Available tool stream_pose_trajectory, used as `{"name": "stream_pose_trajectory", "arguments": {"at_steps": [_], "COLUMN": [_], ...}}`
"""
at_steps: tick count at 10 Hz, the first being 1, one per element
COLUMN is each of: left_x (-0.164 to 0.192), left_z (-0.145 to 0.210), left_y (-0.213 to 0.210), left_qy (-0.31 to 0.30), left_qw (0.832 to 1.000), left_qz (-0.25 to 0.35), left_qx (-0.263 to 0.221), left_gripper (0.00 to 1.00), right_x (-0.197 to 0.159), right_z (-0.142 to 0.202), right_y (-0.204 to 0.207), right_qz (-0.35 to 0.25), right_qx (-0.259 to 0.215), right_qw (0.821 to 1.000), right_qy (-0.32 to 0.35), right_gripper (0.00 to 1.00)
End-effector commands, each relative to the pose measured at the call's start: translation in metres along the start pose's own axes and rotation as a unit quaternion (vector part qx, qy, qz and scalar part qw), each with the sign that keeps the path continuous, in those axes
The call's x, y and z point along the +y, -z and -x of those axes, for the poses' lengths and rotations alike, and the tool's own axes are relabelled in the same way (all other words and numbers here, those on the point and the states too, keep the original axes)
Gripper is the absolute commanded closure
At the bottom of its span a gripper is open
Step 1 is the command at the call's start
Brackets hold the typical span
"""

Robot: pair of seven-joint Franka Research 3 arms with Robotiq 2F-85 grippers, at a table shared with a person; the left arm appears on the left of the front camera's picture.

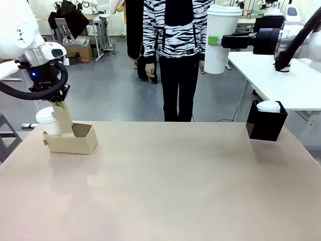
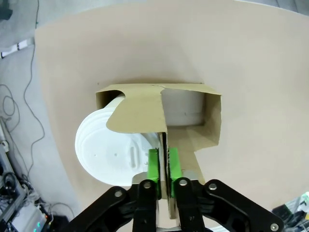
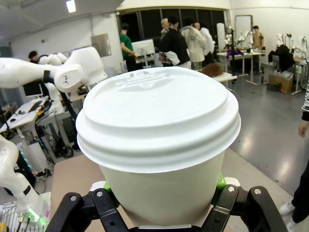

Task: Pour a drink into a cup and package it in a carrier.
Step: Position the Cup Carrier in the center of the table.

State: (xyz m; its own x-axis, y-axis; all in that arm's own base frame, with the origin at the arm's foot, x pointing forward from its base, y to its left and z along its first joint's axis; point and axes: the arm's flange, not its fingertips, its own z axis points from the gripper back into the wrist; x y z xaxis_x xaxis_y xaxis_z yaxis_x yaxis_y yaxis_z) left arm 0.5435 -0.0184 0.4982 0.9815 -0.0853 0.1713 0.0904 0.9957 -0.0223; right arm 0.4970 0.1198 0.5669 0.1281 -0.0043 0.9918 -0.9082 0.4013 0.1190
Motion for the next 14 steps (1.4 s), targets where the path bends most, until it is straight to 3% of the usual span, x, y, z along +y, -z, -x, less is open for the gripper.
{"name": "stream_pose_trajectory", "arguments": {"at_steps": [1, 3, 4, 9, 12, 14], "left_x": [0.0, 0.001, 0.0, -0.012, -0.057, -0.118], "left_z": [0.0, -0.004, 0.001, 0.006, 0.007, 0.002], "left_y": [-0.007, -0.006, 0.0, -0.015, -0.085, -0.124], "left_qy": [-0.012, -0.047, -0.001, -0.03, -0.077, -0.09], "left_qw": [1.0, 0.998, 1.0, 0.999, 0.997, 0.995], "left_qz": [-0.009, 0.009, -0.001, 0.009, -0.028, -0.049], "left_qx": [0.007, 0.036, 0.003, -0.007, -0.003, 0.007], "left_gripper": [1.0, 1.0, 1.0, 0.98, 0.98, 0.98], "right_x": [0.0, 0.0, 0.0, 0.0, 0.0, 0.0], "right_z": [-0.004, -0.004, -0.004, -0.004, -0.004, -0.004], "right_y": [0.004, 0.004, 0.004, 0.004, 0.004, 0.004], "right_qz": [0.009, 0.009, 0.009, 0.009, 0.009, 0.009], "right_qx": [-0.008, -0.008, -0.008, -0.008, -0.008, -0.008], "right_qw": [1.0, 1.0, 1.0, 1.0, 1.0, 1.0], "right_qy": [-0.008, -0.008, -0.008, -0.008, -0.008, -0.008], "right_gripper": [0.2, 0.2, 0.2, 0.2, 0.2, 0.2]}}
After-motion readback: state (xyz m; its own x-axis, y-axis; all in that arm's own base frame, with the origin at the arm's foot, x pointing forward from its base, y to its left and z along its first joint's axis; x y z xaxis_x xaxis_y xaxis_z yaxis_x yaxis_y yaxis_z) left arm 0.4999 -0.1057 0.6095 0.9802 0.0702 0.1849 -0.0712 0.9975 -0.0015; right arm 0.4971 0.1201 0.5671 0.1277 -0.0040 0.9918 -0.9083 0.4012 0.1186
